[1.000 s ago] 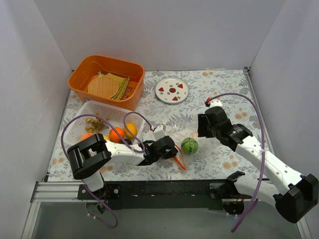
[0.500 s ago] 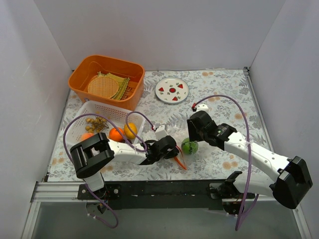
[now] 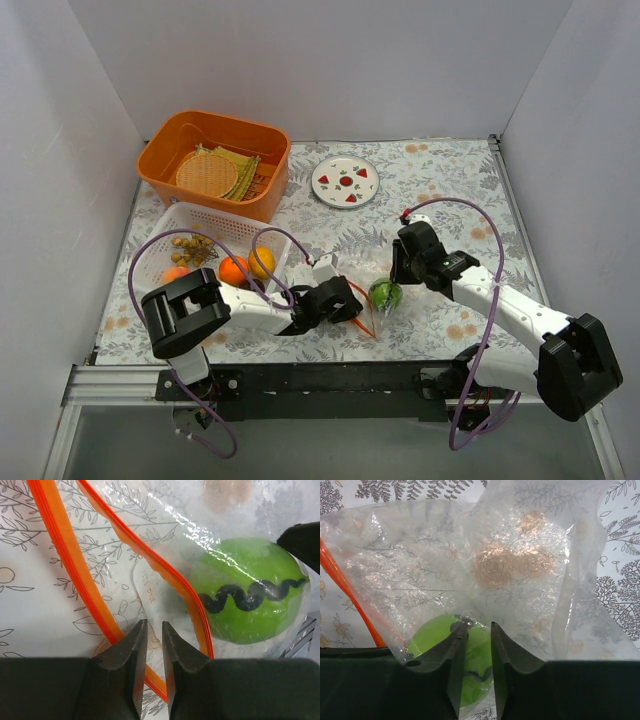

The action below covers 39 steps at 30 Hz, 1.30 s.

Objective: Open the zip-top bag and remove the fake food

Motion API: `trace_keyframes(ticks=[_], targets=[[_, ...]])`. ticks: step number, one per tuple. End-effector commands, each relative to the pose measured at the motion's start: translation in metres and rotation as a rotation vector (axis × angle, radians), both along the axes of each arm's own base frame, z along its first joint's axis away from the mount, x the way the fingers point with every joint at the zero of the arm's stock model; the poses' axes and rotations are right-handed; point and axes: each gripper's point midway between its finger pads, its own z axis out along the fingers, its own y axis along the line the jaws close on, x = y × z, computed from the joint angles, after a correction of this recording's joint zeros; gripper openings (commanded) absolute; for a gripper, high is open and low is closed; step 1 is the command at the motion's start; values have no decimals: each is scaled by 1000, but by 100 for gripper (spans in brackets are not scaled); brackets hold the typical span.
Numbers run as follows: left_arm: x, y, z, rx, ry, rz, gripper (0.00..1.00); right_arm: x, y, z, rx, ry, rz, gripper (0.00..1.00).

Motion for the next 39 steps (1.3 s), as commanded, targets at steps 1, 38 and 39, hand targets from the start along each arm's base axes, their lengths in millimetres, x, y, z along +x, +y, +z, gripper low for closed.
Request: trace_keyframes(ticks=[1,38,39], targets=[[-4,-2,-3,-1,-28,-14,22,3,5,-5,72,7,0,28],[-29,-29,61,-158,-362,-159,54,4,2,-46,66,99,2,1],[-29,-29,61,-155,-364,-159,55,3,3,-46,69,100,7,1]])
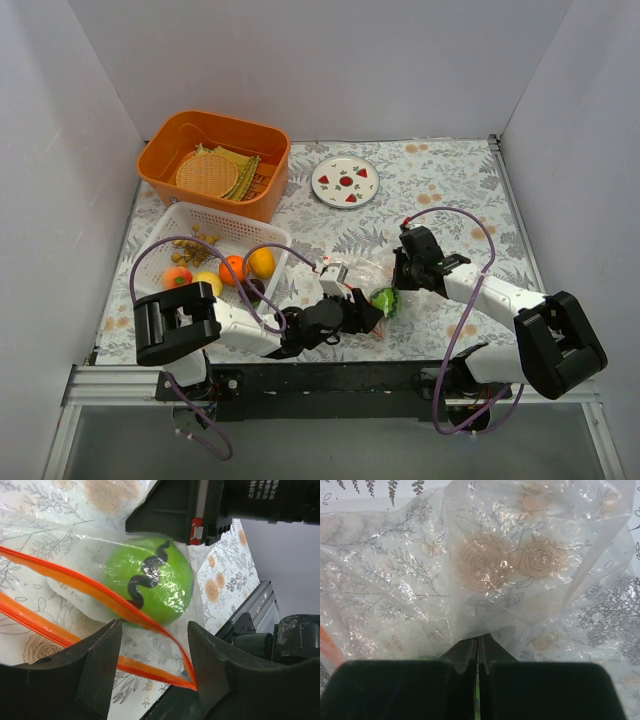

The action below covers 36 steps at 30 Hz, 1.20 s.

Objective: Open the zip-top bag and remove the fake food

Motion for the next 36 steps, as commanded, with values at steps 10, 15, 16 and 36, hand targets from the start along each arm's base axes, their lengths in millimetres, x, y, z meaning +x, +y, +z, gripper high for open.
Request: trace_keyframes(ticks=[10,15,16,36], targets=[[8,3,8,107,-57,64,64,0,2,4,8,-17,36,1],[2,20,6,98,-49,73,50,7,10,29,43,-58,59,19],[1,20,5,94,-47,73,49,5,10,31,40,-55,63,31],[-2,18,-1,73,-18,84,47,-36,10,91,80,-130,61,68]])
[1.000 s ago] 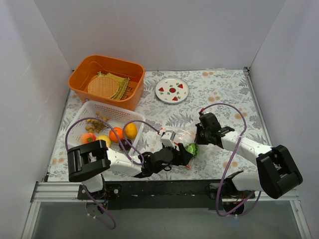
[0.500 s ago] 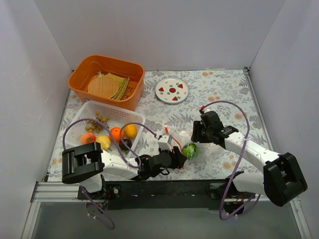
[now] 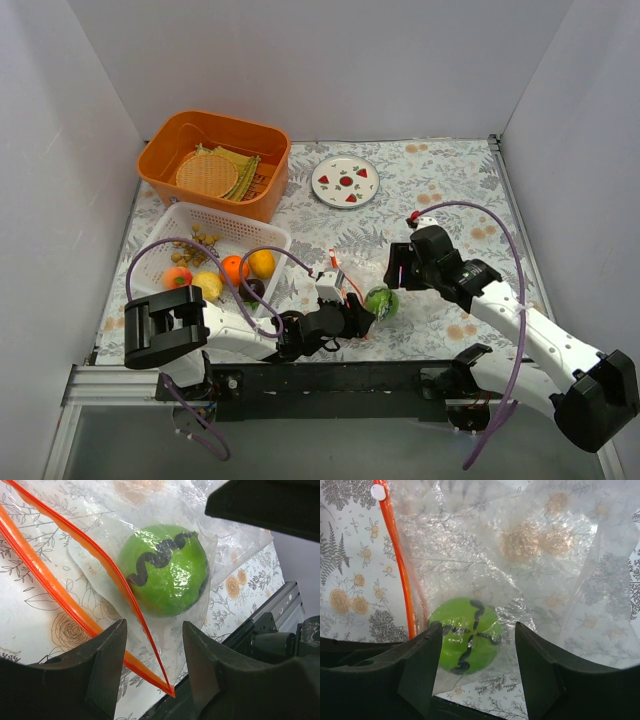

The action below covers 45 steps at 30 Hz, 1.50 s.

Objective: Open the zip-top bag and remove the fake food

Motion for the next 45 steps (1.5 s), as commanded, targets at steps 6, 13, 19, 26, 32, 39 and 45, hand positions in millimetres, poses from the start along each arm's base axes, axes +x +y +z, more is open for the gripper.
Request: trace_keyframes(ticks=[6,13,19,26,32,39,45], targets=[[1,0,4,-25,-5,23,47,-22,10,-20,27,38,-14,70],[0,5,2,-28,1,27,48,-15,8,-39,29,36,-65,58],[-1,4,3,-36,-1,19,51,-12,15,-42,66,31,-64,35],[-5,1,0,-40,10,1,53,-11,16,-42,106,19,-70,6],[-9,7,-5,-32,22,3,61,-11,13,-23,96,-7,-54,36],[-7,18,0,-38,41,50,62,-26,5,8,103,-1,-38,60],[-6,17,2,-37,36,51,59,-47,-7,9,126,28,-63,65]])
